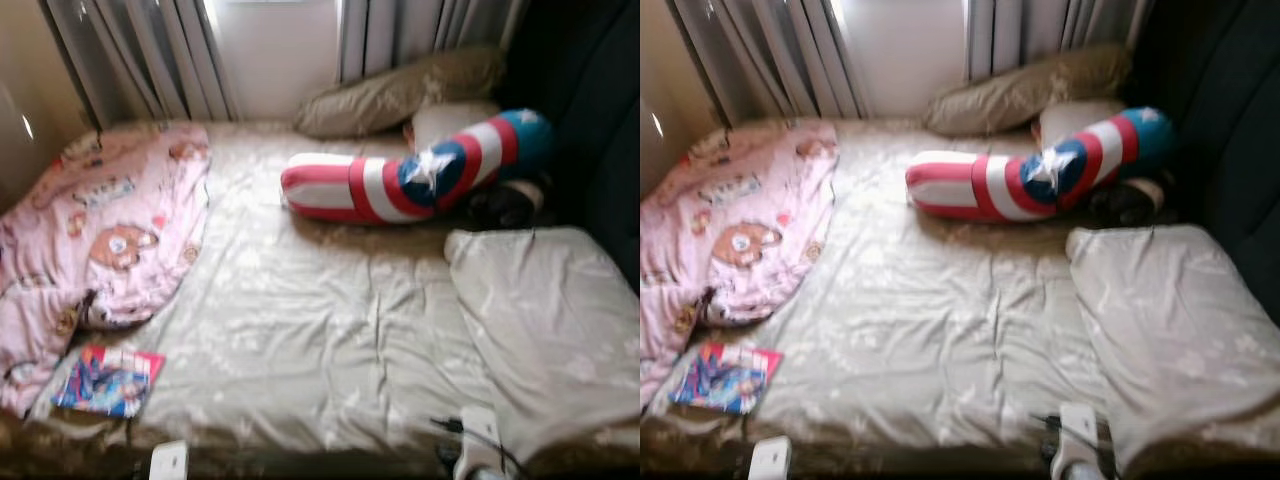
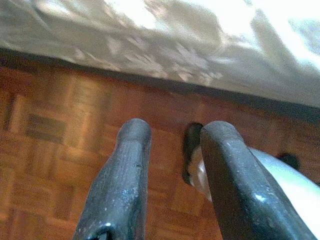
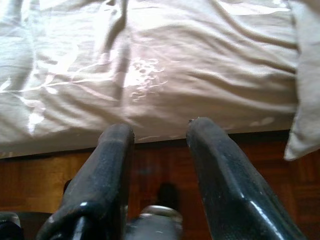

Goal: Clean up the room

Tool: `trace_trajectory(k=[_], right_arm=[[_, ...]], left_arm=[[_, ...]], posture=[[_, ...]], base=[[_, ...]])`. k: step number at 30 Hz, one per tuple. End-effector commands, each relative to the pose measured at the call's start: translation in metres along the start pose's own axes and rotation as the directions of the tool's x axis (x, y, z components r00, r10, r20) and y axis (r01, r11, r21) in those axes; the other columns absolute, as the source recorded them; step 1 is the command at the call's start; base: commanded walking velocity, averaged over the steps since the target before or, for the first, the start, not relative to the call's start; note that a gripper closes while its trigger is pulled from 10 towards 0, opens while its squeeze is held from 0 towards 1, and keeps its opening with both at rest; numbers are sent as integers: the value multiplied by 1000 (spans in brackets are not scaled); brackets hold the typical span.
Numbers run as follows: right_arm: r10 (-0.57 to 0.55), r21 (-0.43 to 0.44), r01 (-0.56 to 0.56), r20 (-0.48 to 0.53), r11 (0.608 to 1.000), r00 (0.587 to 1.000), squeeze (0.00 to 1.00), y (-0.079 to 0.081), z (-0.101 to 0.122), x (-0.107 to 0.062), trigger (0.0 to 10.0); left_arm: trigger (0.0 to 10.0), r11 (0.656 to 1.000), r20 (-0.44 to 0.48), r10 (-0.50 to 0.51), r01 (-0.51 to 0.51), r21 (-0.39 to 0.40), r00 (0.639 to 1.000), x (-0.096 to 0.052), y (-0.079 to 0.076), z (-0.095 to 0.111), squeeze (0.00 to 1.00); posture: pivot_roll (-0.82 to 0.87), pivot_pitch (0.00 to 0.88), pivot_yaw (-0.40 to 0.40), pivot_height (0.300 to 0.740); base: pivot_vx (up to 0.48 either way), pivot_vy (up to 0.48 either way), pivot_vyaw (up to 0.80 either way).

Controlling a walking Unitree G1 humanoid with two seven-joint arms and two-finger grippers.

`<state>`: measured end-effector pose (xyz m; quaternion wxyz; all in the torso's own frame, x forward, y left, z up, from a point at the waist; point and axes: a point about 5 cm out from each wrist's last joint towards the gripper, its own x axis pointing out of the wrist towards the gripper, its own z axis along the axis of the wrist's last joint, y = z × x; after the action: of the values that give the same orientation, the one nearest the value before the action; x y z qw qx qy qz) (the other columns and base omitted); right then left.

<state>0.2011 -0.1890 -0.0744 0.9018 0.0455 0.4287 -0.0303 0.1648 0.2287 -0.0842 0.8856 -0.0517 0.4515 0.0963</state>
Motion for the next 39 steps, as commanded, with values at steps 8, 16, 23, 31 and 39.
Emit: trace_trajectory(k=[8,16,23,31,39], right_arm=[[-18,-6,18,-14,1000,1000,0,-7,-4,-2,10000],[-18,-6,18,-14,1000,1000,0,-7,-4,-2,10000],[-18,-6,18,-14,1000,1000,0,-7,-4,-2,10000],[1,-49,-1,-7,999,1000,0,-5,2,0,10000],[-2,-31,2,-5,1000,1000,0,-5,2,0,10000]], left_arm=[[10000,1000,-5,2,-2,1,1000,0,-1,-2,0],[10000,1000,-5,2,-2,1,1000,0,-1,-2,0],[10000,1000,-5,2,-2,1,1000,0,-1,-2,0],[10000,999,20,12,-11,-42,1000,2,-5,7,0],[10000,999,27,14,-12,-47,1000,2,-3,9,0]], posture=[[-10,0,33,740],[-10,0,33,740],[-10,0,33,740],[8,0,14,740],[8,0,13,740]], base=[[0,349,0],[0,349,0],[0,349,0],[0,350,564],[0,350,488]])
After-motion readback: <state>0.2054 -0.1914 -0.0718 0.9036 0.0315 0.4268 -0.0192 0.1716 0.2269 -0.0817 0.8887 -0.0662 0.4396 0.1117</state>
